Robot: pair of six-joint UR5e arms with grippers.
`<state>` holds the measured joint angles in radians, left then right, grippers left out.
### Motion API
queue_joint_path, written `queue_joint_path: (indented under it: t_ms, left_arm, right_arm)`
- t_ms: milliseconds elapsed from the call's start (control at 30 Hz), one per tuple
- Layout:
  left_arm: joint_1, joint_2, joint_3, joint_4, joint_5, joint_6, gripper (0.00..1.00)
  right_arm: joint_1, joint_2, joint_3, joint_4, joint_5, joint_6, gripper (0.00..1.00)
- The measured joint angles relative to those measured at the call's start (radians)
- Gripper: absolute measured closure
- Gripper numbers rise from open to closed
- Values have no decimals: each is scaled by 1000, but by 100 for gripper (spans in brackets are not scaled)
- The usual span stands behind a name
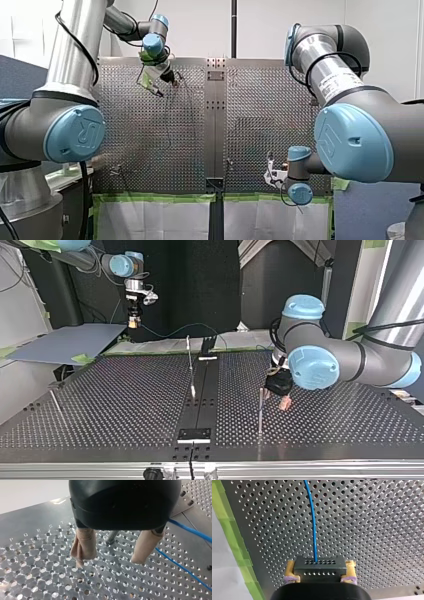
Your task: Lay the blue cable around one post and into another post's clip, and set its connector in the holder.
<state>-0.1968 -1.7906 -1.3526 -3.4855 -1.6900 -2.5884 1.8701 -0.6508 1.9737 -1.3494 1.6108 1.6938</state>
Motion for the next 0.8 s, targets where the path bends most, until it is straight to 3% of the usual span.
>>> queue_joint_path:
  t_ms: [333, 800]
  left_arm:
    - [-15, 26, -15, -15, -35, 21, 0]
    - [-43, 39, -57, 8, 61, -7, 0]
  right_arm:
    - [-1, 0, 0, 0, 0, 0, 100]
    - [-1, 1, 0, -1, 0, 0, 100]
